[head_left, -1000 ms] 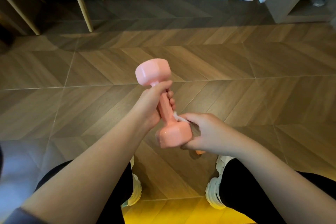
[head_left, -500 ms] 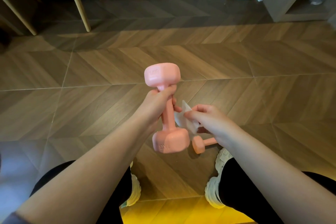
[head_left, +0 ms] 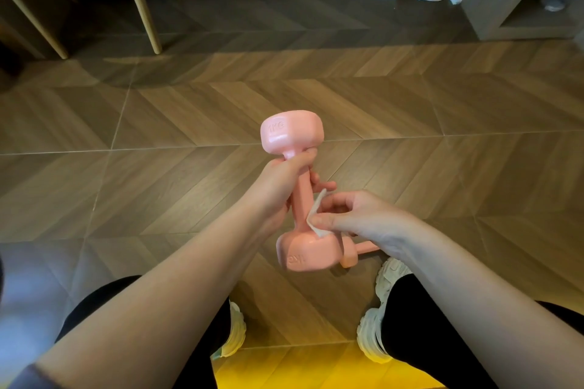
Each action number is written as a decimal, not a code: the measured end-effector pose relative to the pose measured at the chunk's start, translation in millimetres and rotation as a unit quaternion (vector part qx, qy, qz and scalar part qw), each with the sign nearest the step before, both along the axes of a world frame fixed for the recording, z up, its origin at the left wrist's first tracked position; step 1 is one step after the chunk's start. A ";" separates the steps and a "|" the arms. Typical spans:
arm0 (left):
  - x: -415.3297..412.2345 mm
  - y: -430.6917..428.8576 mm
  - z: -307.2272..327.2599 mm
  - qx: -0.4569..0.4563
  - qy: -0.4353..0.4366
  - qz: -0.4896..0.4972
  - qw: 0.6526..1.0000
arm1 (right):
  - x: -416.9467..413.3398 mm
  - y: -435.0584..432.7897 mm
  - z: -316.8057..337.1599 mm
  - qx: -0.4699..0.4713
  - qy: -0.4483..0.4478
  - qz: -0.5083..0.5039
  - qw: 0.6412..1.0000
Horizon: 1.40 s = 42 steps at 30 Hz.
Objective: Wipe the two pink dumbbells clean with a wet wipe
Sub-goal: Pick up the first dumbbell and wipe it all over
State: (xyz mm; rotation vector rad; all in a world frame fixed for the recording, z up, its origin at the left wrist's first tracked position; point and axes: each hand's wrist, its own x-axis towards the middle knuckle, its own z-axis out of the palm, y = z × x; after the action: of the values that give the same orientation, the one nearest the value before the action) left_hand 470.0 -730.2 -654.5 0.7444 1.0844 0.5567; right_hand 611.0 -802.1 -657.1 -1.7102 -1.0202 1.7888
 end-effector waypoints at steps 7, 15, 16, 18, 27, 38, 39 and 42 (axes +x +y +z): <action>10.7 -9.3 0.8 -0.023 0.005 -0.006 1.000 | -18.1 -5.4 -3.7 -0.013 -0.018 -0.016 1.000; -5.2 0.9 0.5 0.051 0.051 -0.107 0.992 | -20.8 -8.5 -1.4 0.020 0.029 -0.100 0.994; -9.3 0.6 0.0 0.053 0.056 -0.108 0.991 | -18.7 -8.0 1.7 0.029 0.042 -0.107 0.993; -17.8 -2.0 -0.8 0.025 0.064 -0.110 0.992 | -12.5 -4.9 5.4 0.058 0.067 -0.128 0.988; -4.9 -19.5 10.0 -0.067 -0.142 -0.140 0.978 | 7.8 17.7 17.3 0.139 0.105 -0.292 0.940; -4.1 -15.3 6.9 0.000 -0.103 -0.173 0.980 | 38.0 30.1 37.6 0.142 0.176 -0.449 0.864; -3.9 -16.5 5.9 0.006 -0.096 -0.175 0.980 | 38.2 29.6 34.9 0.133 0.175 -0.456 0.863; -1.4 -17.5 5.4 0.016 -0.075 -0.166 0.983 | 39.0 28.6 31.1 0.120 0.199 -0.455 0.860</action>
State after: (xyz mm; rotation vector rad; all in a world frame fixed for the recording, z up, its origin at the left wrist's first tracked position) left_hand 468.6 -747.8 -649.1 0.8769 0.7922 0.3388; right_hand 650.0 -773.5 -625.9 -1.2444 -0.1543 1.2165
